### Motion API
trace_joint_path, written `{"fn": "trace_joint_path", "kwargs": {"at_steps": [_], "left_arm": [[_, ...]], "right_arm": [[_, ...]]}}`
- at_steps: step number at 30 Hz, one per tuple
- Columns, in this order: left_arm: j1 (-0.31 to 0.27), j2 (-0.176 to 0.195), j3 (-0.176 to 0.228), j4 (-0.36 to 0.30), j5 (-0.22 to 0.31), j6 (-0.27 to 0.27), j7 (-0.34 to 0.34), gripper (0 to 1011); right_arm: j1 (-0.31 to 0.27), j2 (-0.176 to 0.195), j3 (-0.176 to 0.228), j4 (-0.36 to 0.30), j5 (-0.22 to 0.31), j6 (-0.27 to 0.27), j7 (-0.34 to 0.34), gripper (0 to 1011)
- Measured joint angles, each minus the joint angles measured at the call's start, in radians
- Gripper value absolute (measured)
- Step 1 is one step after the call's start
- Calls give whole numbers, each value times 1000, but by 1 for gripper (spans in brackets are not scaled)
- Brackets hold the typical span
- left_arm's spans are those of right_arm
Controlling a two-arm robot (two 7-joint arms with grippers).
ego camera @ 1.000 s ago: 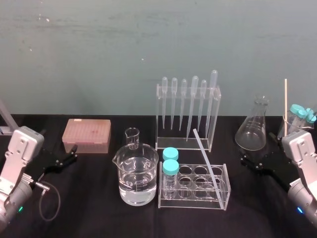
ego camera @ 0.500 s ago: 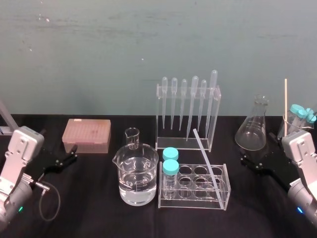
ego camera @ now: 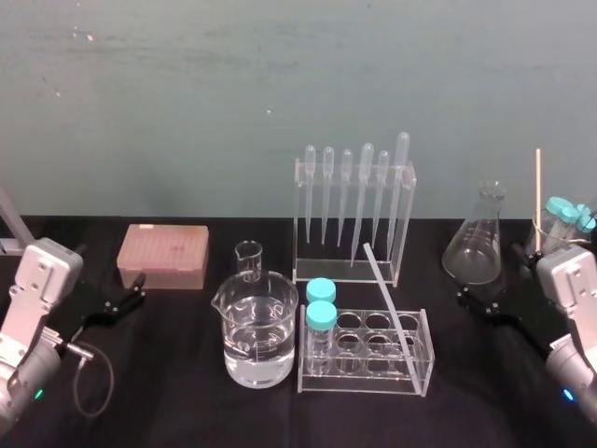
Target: Pick up the stirring rod with one hand, then place it down.
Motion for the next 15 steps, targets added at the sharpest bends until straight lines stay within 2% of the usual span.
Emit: {"fn": "trace_joint_path", "kwargs": {"at_steps": [3,5,10,11,13,15], "left_arm": [[0,0,0,0,0,0,0,1000],[0,0,0,0,0,0,0,1000],[0,0,0,0,0,0,0,1000],[0,0,0,0,0,0,0,1000],[0,0,0,0,0,0,0,1000],[0,0,0,0,0,0,0,1000]], "right_arm": [[-29,6,23,-31,-30,-91,-17,1000],[-41,10,31,-46,-43,-133,-21,1000],[-64,19,38,-85,-100,-260,-20,1000],[-64,19,38,-85,-100,-260,-20,1000],[-58,20,29,-91,-119,-314,11,1000],[-49,18,21,-90,-114,-329,38,1000]]}}
